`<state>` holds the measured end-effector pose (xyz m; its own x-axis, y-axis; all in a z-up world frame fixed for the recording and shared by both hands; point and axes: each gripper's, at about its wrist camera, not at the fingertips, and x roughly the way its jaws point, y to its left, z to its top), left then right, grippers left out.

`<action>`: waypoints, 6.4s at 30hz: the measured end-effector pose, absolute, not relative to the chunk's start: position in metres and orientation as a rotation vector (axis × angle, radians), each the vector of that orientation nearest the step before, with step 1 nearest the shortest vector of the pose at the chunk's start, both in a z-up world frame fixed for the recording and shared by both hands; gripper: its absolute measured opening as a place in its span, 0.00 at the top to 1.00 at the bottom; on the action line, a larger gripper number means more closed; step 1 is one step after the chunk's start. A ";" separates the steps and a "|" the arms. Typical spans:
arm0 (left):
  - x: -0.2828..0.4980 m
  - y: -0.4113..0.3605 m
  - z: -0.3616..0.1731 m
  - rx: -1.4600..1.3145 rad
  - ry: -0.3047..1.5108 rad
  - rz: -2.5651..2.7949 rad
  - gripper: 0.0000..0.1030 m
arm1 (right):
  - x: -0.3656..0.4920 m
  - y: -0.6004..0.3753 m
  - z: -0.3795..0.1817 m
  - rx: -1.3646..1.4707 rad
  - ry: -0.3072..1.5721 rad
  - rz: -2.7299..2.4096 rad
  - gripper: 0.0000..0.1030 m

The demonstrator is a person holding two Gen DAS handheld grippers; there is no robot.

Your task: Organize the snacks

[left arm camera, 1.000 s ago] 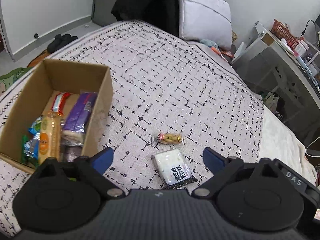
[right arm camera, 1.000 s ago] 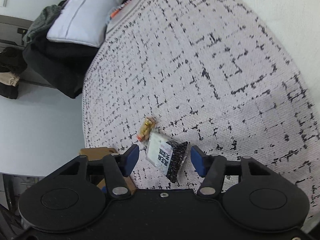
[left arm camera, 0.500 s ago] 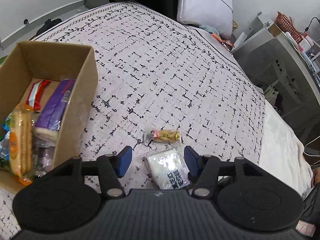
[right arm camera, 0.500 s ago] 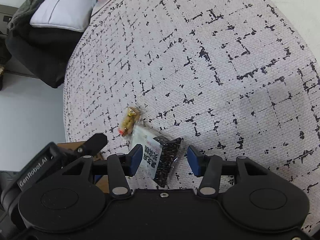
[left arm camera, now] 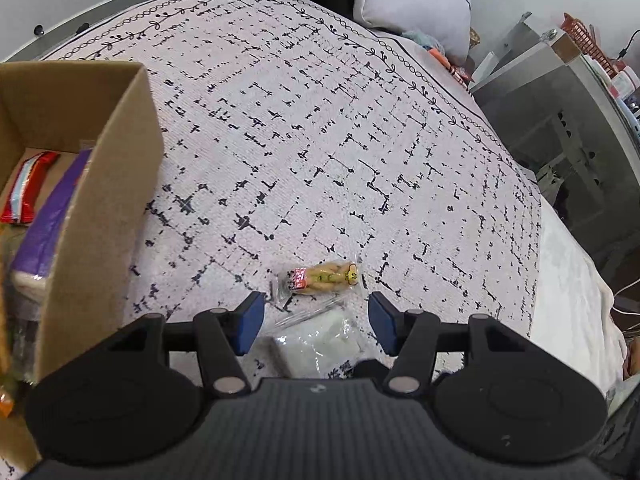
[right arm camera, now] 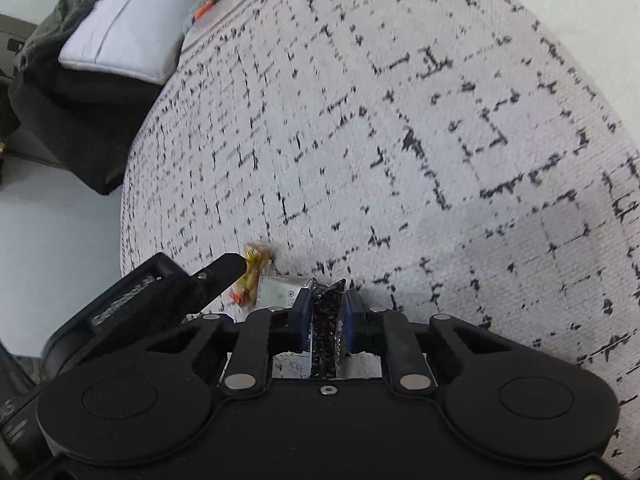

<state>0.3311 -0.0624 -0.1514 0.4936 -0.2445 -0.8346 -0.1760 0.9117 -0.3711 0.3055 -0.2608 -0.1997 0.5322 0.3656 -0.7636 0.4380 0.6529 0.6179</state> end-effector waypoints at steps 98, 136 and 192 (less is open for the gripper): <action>0.272 0.118 -0.078 -0.446 0.851 0.171 0.60 | 0.278 -0.111 -0.095 0.647 0.774 0.515 0.96; 0.263 0.116 -0.073 -0.391 0.926 0.198 0.22 | 0.245 -0.136 -0.085 0.550 0.768 0.383 0.35; 0.077 0.074 0.011 -0.240 0.729 0.040 0.00 | 0.065 -0.192 -0.010 0.208 0.529 0.268 0.00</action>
